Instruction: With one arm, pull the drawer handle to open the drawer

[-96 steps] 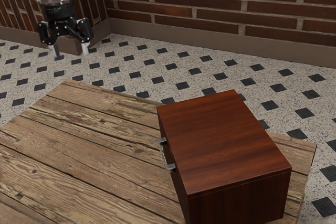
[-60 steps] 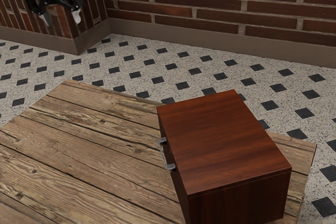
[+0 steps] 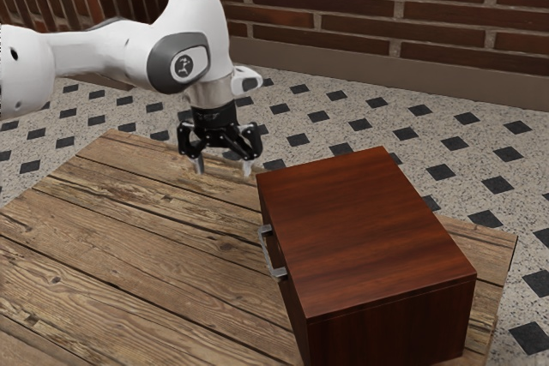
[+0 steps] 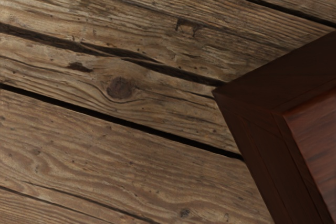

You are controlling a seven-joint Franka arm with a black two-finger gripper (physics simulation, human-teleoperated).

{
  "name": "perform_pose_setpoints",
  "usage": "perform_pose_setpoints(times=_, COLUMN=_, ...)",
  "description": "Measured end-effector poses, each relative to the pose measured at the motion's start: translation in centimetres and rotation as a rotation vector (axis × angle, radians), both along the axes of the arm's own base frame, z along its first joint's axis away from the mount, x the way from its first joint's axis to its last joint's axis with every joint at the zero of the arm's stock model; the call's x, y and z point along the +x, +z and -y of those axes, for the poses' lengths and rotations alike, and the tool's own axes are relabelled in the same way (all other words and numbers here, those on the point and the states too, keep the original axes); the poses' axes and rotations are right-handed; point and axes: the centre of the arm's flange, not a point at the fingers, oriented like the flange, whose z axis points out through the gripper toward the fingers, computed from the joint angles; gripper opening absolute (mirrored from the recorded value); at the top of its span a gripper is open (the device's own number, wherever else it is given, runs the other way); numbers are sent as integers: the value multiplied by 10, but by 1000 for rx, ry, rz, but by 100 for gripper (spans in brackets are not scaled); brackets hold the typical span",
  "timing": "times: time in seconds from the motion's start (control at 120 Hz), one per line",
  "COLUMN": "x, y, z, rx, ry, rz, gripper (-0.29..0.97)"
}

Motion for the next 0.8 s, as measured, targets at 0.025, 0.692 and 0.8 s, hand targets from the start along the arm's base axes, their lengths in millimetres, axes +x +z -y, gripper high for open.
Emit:
perform_pose_setpoints(times=0.025, x=1, y=0, z=0, rx=2, ry=26, rz=7, gripper=68)
perform_pose_setpoints(times=0.692, x=-98, y=-23, z=52, rx=-30, ry=500, rz=106, gripper=68)
perform_pose_setpoints(times=0.8, x=-110, y=-27, z=64, rx=-55, ry=523, rz=136, gripper=68)
